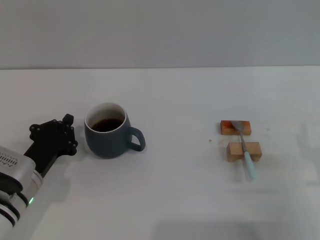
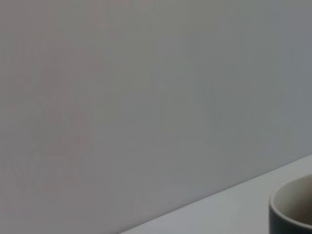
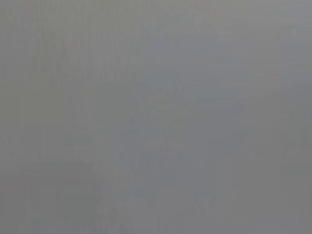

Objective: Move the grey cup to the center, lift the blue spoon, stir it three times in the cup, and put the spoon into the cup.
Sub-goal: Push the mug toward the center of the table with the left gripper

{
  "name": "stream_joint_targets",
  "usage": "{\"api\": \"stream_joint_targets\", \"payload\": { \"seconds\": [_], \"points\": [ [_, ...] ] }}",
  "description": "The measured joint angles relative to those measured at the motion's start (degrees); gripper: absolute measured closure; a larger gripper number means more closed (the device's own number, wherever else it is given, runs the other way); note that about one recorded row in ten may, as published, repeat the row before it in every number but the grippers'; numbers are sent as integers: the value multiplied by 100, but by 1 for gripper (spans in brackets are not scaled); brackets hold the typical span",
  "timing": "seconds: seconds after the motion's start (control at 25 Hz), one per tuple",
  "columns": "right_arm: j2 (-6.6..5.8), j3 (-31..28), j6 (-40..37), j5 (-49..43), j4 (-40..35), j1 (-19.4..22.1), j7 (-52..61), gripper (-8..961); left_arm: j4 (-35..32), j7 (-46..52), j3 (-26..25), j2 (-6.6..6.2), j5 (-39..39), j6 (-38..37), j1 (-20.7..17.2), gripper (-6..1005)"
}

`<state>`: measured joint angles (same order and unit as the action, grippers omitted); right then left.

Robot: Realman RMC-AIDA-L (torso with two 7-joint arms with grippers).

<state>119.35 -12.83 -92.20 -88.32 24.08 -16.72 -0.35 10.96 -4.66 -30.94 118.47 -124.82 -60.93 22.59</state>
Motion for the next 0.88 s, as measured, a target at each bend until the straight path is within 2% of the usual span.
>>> {"api": "stream_joint_targets", "payload": {
  "seconds": [0.64, 0.88],
  "points": [
    [7, 75, -68, 0, 3, 22, 0, 266, 350, 17, 251, 27, -30, 12, -6, 1000],
    [9, 143, -81, 0, 21, 21, 0, 268, 611, 15, 587, 35, -34, 13, 20, 1000]
  ]
}}
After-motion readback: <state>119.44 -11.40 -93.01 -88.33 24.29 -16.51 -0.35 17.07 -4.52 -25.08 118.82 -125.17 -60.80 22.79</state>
